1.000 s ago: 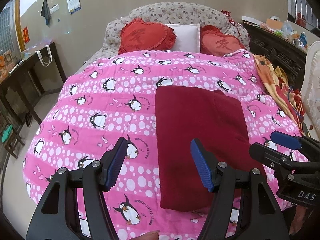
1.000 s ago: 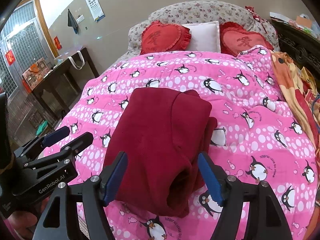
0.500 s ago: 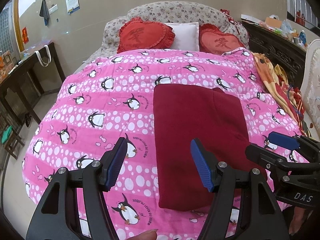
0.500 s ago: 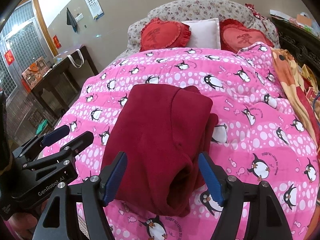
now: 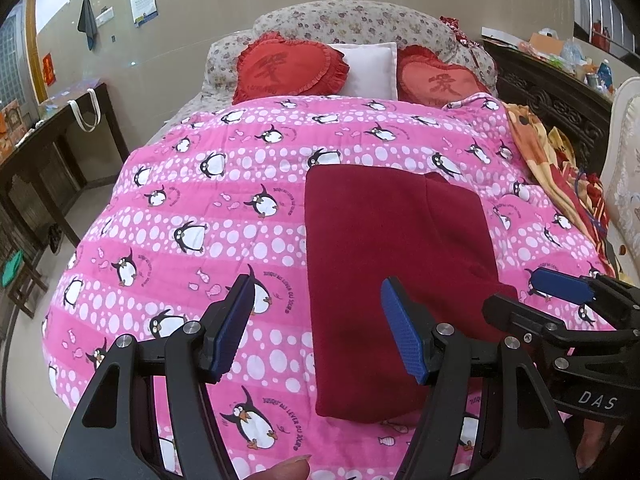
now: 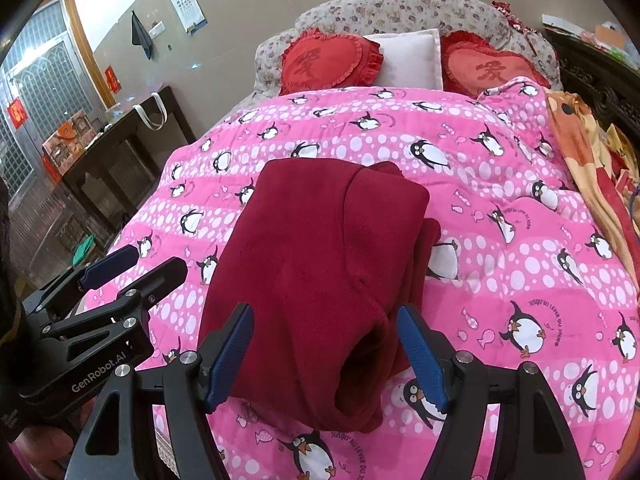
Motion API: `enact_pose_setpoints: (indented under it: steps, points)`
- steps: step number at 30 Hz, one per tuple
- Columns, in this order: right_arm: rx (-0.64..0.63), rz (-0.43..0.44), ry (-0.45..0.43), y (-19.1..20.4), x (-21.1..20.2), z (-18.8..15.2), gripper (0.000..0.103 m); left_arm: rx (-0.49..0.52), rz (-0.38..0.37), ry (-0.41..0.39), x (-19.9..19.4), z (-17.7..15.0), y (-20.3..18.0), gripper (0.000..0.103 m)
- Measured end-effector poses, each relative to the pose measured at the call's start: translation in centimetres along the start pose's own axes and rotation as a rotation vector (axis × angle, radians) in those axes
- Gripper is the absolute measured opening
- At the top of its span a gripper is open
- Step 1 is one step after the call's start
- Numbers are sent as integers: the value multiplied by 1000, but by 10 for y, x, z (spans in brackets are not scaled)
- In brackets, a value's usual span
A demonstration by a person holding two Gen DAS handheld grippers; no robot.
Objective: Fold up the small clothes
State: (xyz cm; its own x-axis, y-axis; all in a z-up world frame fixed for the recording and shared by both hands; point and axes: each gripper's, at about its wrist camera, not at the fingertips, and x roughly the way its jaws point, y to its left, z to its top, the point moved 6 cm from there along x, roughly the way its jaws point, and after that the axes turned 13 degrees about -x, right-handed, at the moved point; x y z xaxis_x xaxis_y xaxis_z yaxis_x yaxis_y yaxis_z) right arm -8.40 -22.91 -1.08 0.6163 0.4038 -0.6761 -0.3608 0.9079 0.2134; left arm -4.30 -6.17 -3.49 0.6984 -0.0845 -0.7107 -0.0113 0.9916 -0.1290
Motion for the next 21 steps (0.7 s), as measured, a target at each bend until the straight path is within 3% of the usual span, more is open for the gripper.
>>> enact_pose_setpoints:
  steps: [21]
  points:
    - [14,4,18,-9,8,-1,72,-10,-39,-41,4,4,3,66]
